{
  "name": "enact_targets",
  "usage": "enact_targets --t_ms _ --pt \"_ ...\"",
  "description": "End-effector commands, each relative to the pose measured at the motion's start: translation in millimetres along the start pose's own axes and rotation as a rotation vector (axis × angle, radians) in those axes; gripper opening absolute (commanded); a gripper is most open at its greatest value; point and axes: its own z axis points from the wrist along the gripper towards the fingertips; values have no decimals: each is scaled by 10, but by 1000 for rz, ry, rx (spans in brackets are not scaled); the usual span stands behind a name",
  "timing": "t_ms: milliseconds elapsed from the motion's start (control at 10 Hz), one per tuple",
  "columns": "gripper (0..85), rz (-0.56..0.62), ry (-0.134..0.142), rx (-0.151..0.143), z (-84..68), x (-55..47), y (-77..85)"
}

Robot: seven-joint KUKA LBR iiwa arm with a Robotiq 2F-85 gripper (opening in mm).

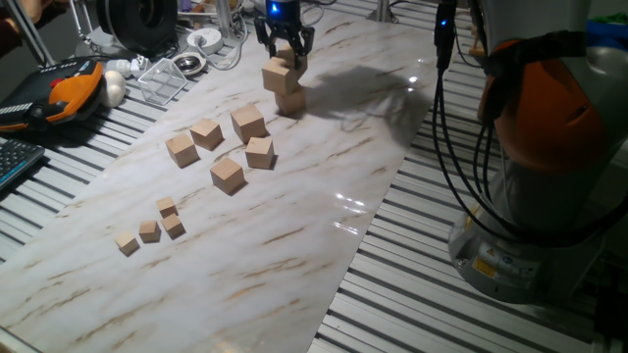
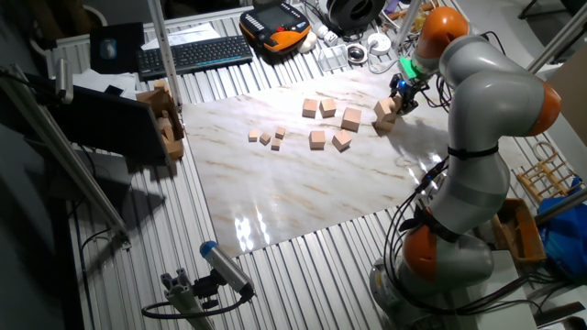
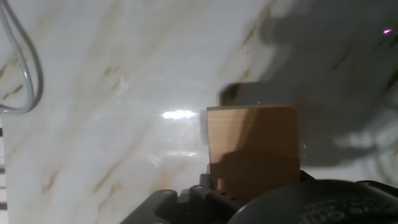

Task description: Stack the blocks into a cross shape

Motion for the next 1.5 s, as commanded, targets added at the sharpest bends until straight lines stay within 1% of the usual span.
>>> enact_targets --t_ms 0,200,500,700,900,1200,1400 --pt "0 -8 0 0 5 0 -2" --pt "0 -33 11 -3 7 16 -3" --pt "0 -27 12 -10 74 74 -3" --pt "0 -30 9 -13 76 87 1" --pt "0 -28 -3 -12 64 77 -8" --pt "0 11 -26 -4 77 51 -19" --pt "0 9 -23 -4 100 38 -19"
